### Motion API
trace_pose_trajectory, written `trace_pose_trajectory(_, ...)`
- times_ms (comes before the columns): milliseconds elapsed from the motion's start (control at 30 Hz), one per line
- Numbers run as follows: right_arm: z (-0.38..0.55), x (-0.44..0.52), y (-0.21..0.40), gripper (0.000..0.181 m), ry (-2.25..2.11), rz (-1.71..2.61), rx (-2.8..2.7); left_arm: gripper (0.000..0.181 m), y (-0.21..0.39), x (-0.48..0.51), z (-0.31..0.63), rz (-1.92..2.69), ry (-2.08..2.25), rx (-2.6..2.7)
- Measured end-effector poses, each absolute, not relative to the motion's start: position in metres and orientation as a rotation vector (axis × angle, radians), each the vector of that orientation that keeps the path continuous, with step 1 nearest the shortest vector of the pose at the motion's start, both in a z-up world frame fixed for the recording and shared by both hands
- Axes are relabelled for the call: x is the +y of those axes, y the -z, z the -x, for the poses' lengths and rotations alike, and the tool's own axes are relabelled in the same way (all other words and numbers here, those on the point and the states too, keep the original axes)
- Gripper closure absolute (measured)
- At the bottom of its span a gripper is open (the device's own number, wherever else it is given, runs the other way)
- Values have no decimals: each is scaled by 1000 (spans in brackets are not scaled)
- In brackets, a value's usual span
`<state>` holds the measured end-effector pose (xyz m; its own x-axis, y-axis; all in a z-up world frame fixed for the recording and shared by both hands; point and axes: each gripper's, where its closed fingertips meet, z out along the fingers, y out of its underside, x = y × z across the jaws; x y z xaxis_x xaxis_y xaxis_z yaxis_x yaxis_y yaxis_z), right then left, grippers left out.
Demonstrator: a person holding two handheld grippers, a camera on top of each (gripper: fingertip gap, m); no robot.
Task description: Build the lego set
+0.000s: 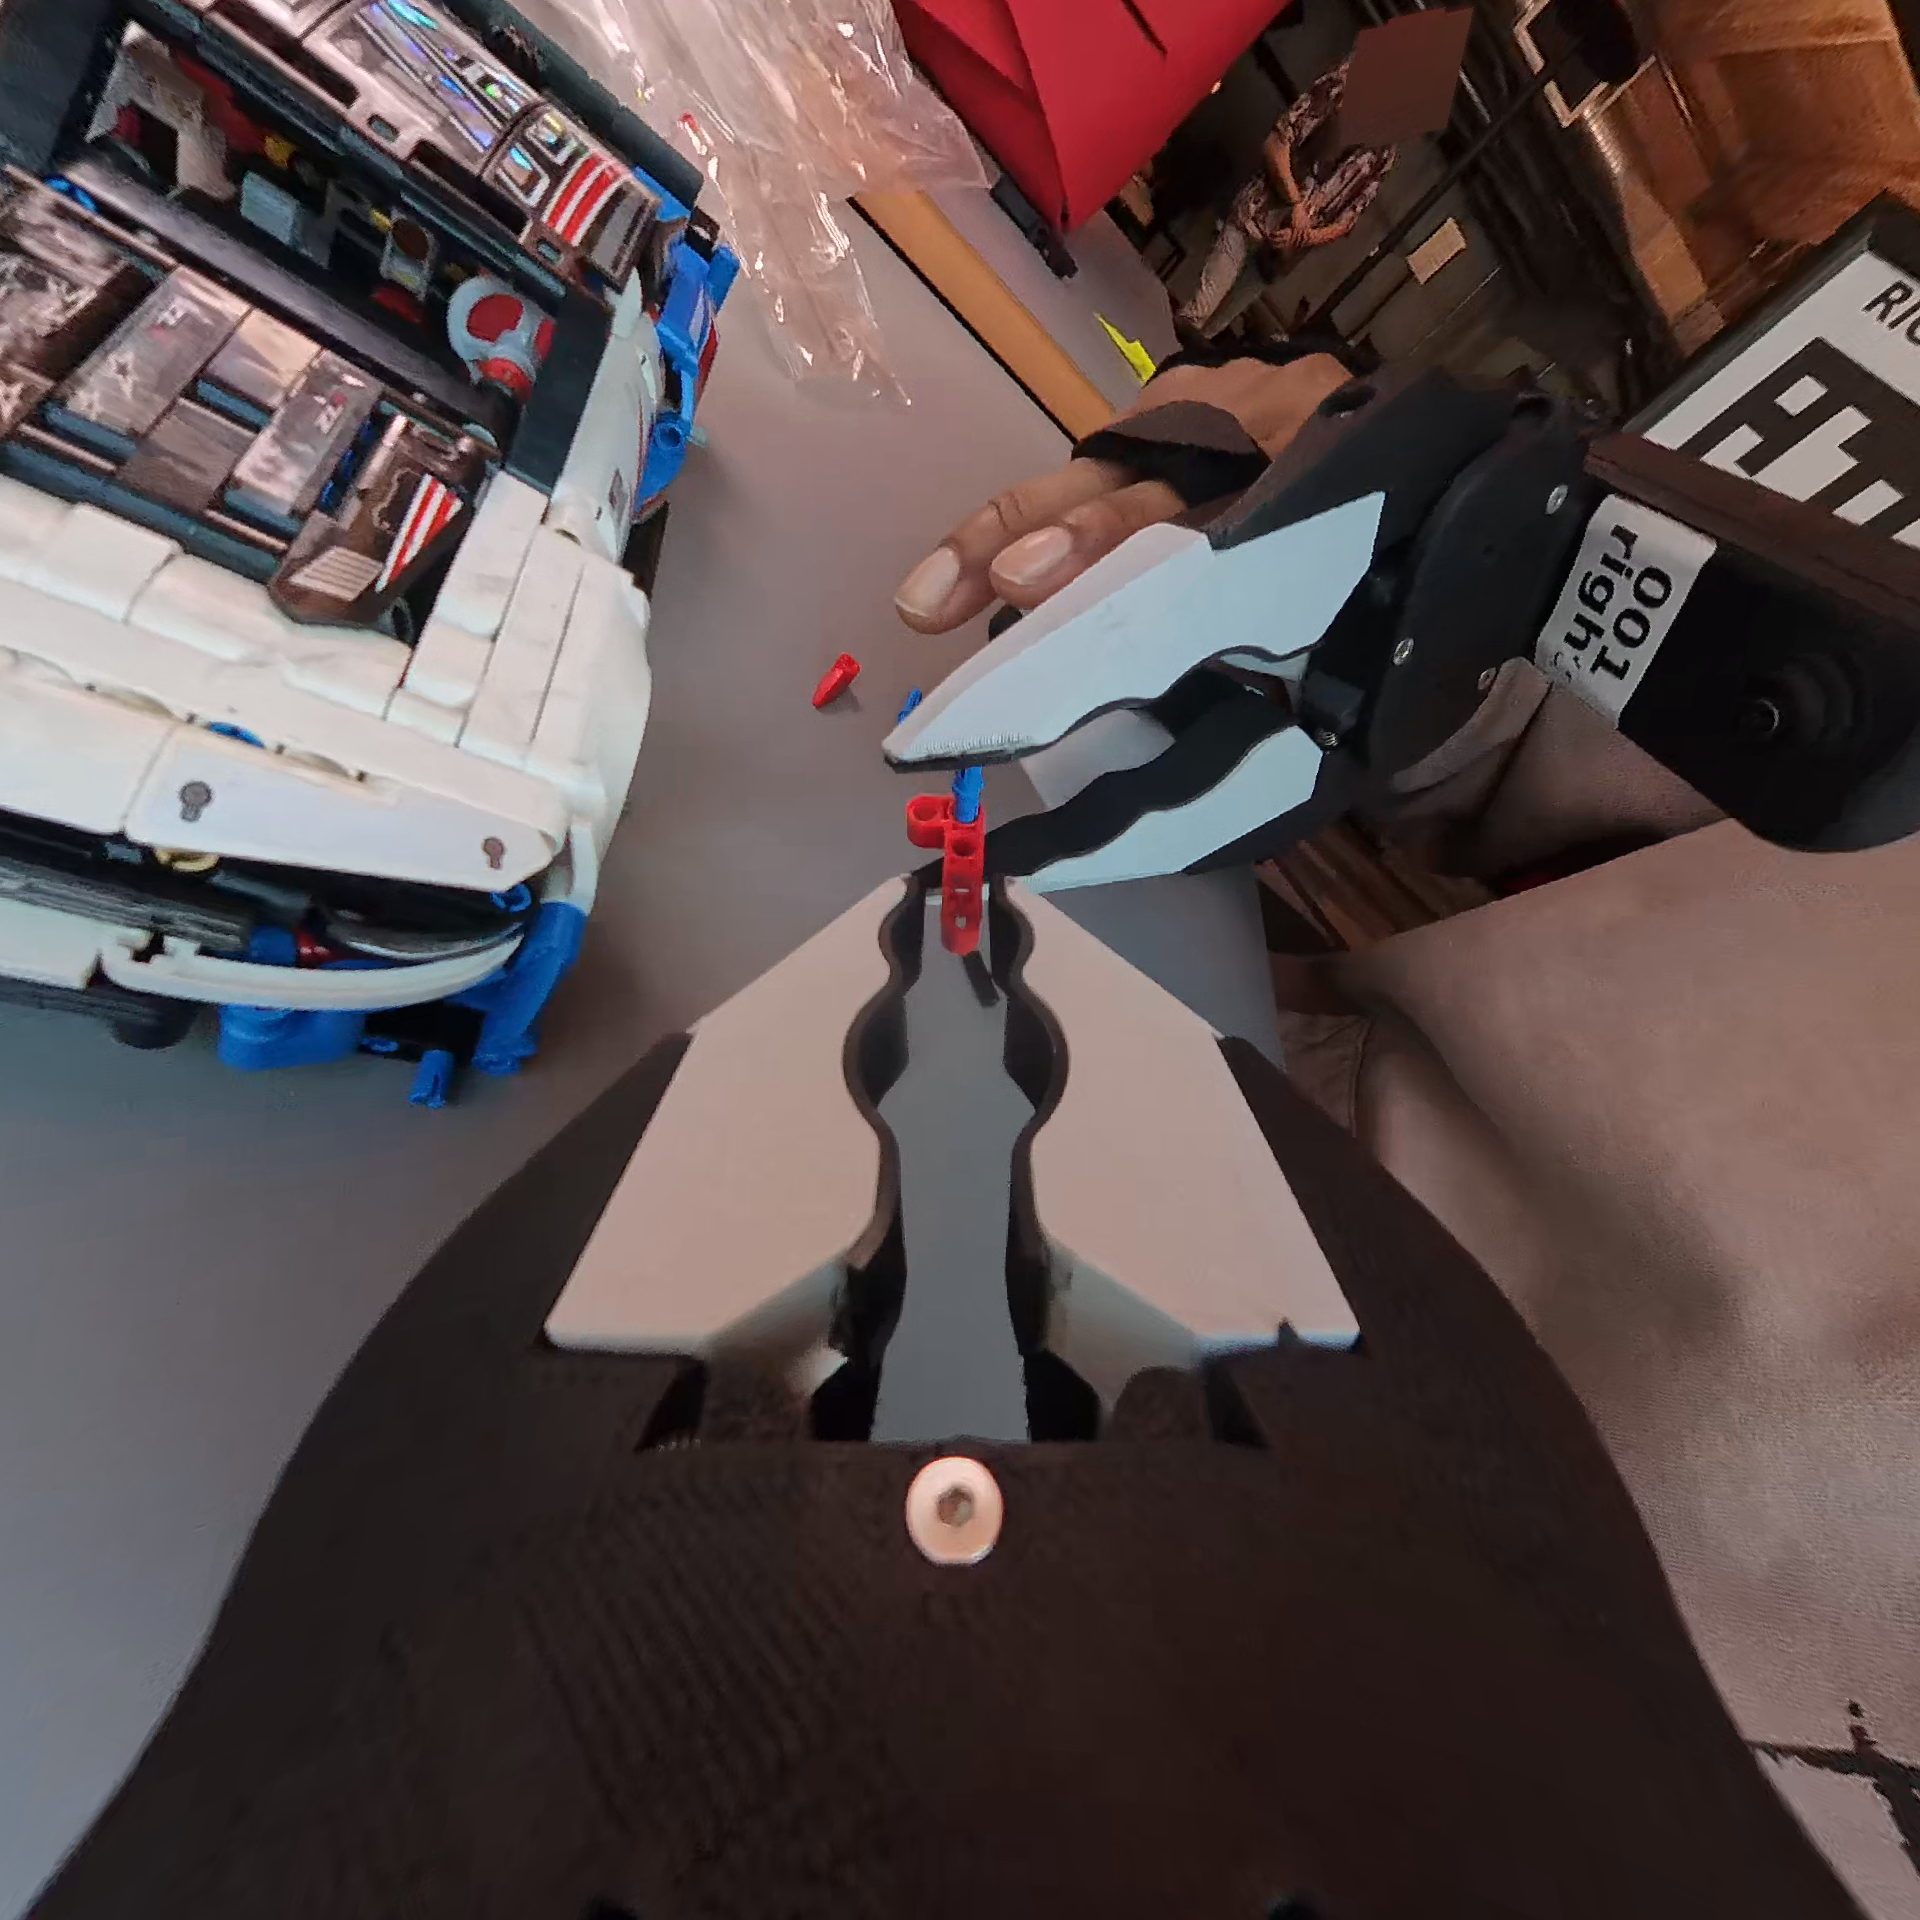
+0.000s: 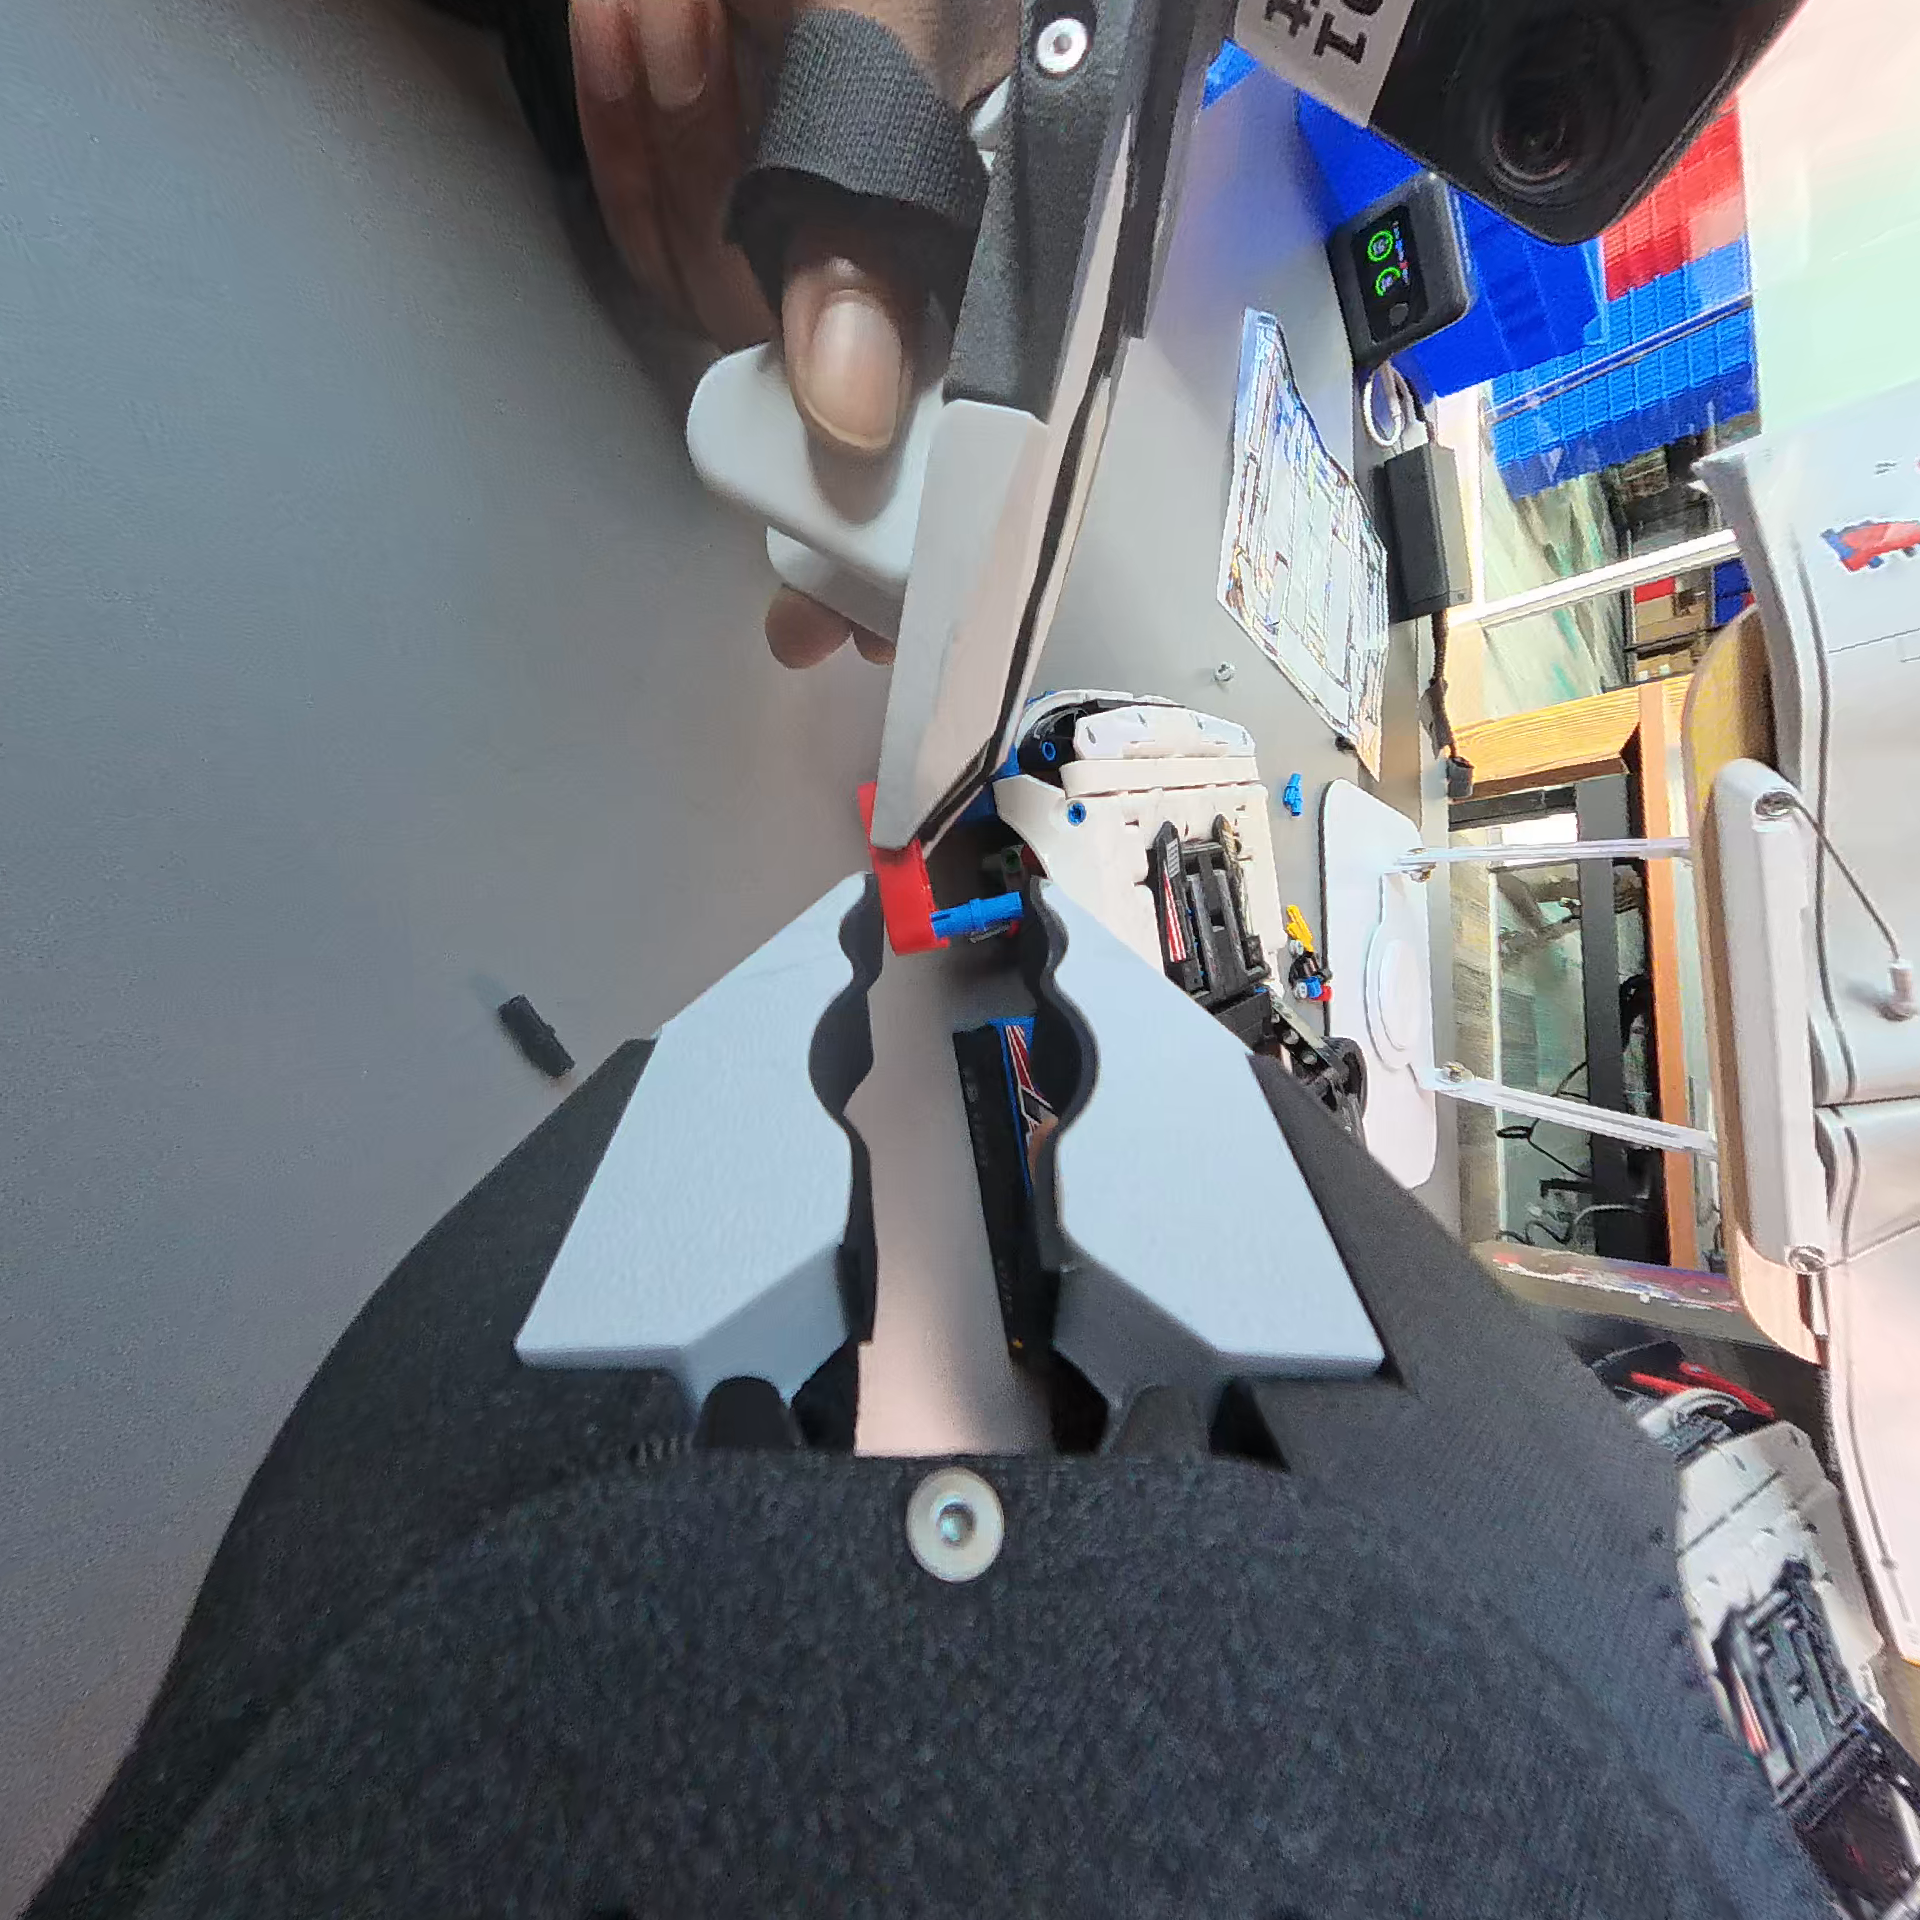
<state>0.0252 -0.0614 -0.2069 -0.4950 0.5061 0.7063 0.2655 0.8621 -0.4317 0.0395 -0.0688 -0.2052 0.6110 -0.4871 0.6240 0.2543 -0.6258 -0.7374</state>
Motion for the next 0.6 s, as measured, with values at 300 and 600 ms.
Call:
trace_pose_trajectory(300, -21, -50, 218, 156, -100, 554, -2111, 176, 211, -60, -41, 2023, 1072, 50)
trace_pose_trajectory(600, -20, -46, 225, 157, -20, 552, -2149, 176, 220, -52, -39, 2069, 1027, -21)
